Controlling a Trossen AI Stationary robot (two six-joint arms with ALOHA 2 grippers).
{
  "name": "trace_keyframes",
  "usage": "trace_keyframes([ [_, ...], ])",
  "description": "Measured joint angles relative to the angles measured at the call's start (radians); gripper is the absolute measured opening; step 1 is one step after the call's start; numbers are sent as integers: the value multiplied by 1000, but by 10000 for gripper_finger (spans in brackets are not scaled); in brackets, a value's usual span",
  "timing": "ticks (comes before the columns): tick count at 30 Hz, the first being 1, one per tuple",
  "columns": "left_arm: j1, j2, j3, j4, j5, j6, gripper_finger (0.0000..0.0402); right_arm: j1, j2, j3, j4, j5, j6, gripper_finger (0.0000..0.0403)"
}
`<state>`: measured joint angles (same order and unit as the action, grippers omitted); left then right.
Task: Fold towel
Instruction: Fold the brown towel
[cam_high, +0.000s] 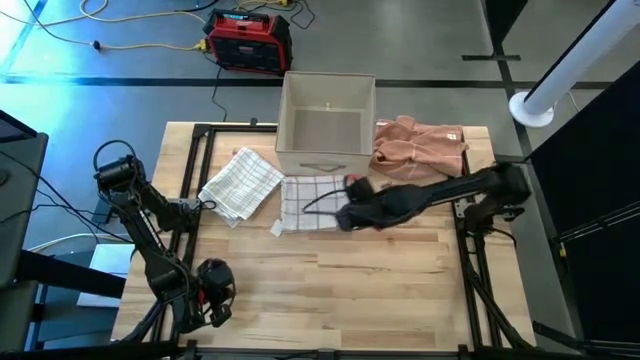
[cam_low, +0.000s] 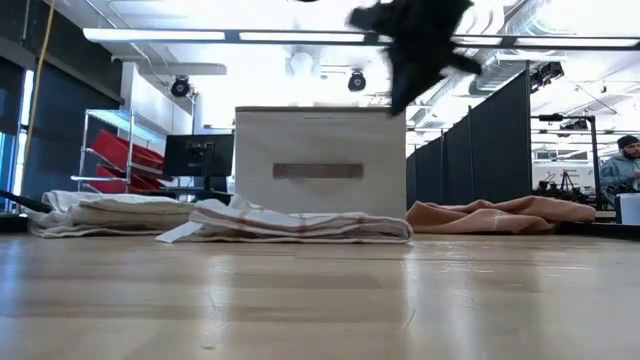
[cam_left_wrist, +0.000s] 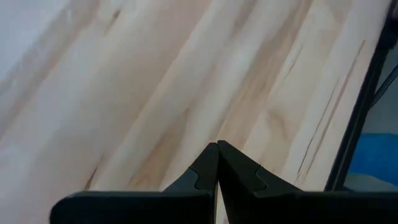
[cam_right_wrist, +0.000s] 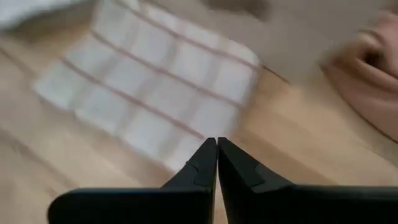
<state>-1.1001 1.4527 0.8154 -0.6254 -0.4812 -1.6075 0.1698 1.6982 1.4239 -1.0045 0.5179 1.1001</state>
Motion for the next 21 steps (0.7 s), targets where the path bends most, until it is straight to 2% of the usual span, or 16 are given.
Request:
trace_keyframes([
  [5, 57, -26, 0, 1, -74, 78, 0, -58, -164, 0, -328, -77, 28, 0],
  [10, 168, -67, 0, 36, -84, 231, 0, -238, -269, 0, -569, -76, -16, 0],
  [17, 367, -140, 0, 117, -42, 435, 0, -592, -325, -2, -540, -87, -393, 0],
  [21, 464, -176, 0, 129, 14, 485, 0, -794, -320, -2, -500, -96, -572, 0],
])
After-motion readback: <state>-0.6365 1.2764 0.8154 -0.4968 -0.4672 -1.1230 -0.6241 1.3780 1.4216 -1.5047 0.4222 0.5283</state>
